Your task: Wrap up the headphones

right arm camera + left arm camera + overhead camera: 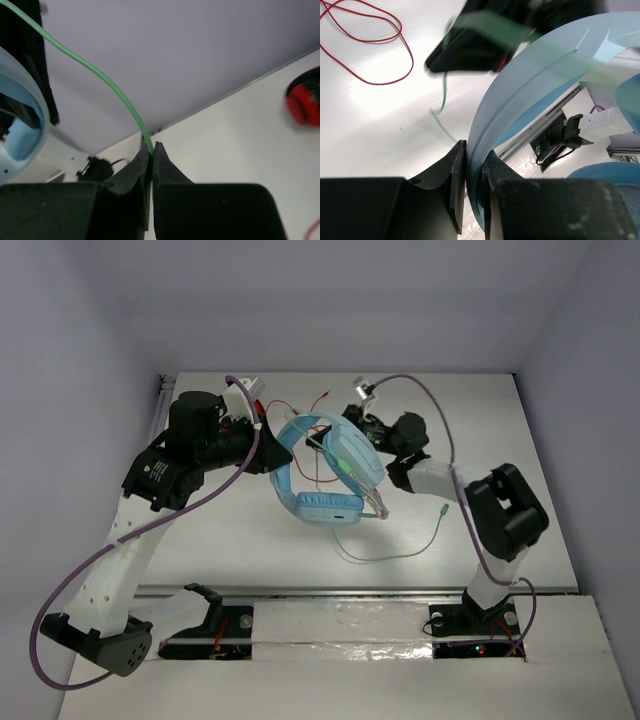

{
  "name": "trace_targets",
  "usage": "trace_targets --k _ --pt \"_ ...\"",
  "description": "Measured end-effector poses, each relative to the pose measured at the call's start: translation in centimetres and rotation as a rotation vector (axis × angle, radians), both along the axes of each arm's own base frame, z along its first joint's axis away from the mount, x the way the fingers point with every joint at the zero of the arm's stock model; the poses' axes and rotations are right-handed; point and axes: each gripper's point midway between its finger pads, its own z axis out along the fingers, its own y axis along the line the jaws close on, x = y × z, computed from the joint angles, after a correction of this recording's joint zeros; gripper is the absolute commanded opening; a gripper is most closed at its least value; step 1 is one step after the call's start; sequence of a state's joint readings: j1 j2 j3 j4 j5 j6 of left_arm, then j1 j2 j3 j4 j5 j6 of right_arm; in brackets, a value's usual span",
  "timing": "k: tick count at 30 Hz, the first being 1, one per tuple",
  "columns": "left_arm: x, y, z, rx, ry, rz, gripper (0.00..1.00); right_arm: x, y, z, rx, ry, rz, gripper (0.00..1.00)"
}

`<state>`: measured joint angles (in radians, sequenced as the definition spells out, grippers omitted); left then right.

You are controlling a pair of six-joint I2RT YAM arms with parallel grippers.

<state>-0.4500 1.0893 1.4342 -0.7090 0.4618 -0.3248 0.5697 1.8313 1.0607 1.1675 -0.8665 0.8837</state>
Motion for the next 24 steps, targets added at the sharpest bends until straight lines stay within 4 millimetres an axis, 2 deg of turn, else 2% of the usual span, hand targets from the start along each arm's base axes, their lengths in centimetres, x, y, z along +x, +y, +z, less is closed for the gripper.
trace_targets --k 4,6,8,11,16,18,24 --pt "-0.1 0.0 -0.1 0.01 -0.009 -0.013 0.0 2.0 -3.7 4.6 0.037 -0.125 -0.185 0.0" --pt "-0.1 0.1 -0.2 0.018 -0.01 -0.015 0.0 2.0 -4.3 5.9 0.04 -0.164 -0.23 0.0" --pt "0.0 0.3 -0.4 0.031 -0.013 -0.009 0.0 1.7 -4.6 6.1 0.033 -0.185 -0.25 0.0" --pt "0.4 0.8 -0.5 0.052 -0.021 0.022 0.0 1.3 -4.7 4.7 0.003 -0.17 -0.262 0.0" --pt "1.5 1.7 0.3 0.066 -0.059 0.1 0.0 0.8 -5.1 0.1 -0.077 -0.08 -0.269 0.0" --pt "1.9 2.1 0.5 0.072 -0.071 0.133 0.0 0.7 -5.3 -1.1 -0.1 -0.054 -0.273 0.0" --pt "2.9 3.2 1.0 0.089 -0.104 0.216 0.0 -0.3 -4.7 -1.8 -0.114 -0.036 -0.253 0.0"
